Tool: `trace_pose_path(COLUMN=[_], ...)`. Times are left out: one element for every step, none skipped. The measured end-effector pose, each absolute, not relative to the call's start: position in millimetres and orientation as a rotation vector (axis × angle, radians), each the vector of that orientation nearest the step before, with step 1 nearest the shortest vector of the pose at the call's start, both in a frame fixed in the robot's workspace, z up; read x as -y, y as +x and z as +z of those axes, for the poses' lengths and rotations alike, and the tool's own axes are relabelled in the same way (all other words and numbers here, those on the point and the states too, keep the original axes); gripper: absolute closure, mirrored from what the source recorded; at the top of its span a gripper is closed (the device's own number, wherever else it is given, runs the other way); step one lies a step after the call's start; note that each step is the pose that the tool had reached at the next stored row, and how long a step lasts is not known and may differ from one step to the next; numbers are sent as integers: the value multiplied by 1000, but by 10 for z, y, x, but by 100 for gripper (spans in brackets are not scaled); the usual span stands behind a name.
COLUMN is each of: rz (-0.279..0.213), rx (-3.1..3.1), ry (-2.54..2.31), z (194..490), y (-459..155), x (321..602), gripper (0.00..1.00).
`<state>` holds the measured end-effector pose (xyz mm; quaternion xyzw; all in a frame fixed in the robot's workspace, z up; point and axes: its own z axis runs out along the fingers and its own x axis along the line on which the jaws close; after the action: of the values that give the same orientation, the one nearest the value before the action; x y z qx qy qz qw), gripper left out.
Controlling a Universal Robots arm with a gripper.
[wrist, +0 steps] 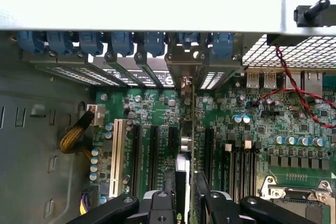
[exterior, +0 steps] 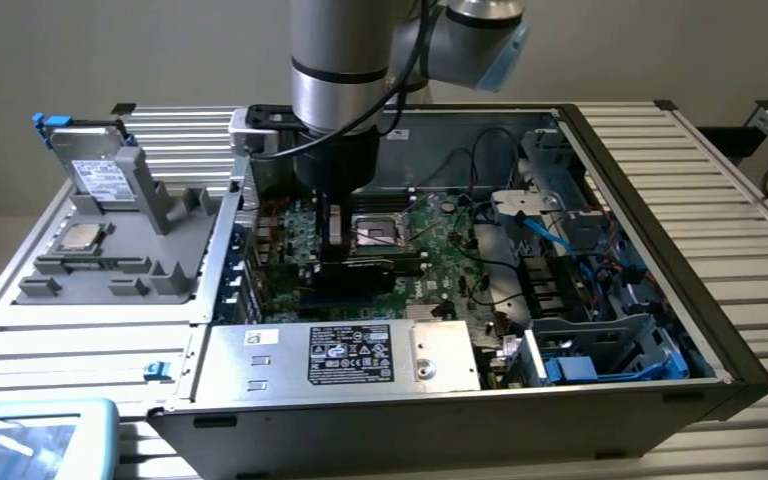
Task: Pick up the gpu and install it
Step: 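Insert the gpu into the slot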
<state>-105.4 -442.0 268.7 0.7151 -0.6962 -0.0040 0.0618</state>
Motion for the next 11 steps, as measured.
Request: trace_pose_path(rz=[-12, -13, -13, -13, -14, -15, -16, -17, -17, -17, -17], rx=[2105, 2105, 2105, 2105, 2106, 2106, 2107, 2107, 2107, 2107, 2107], ry=[2163, 2163, 2163, 2163, 2163, 2164, 2164, 2165, 2165, 2165, 2165], z=[2674, 2657, 2645, 2636, 2631, 2627, 2624, 2623, 2622, 2622, 2622], y=[-1054, -1053, -1053, -1054, -1055, -1054, -1054, -1054, -1054, -1054, -1054], x=[4420, 4419, 4418, 4418, 4415, 4413, 4411, 4410, 4410, 4410, 4409], gripper=[74, 74, 74, 74, 74, 74, 74, 74, 74, 74, 74])
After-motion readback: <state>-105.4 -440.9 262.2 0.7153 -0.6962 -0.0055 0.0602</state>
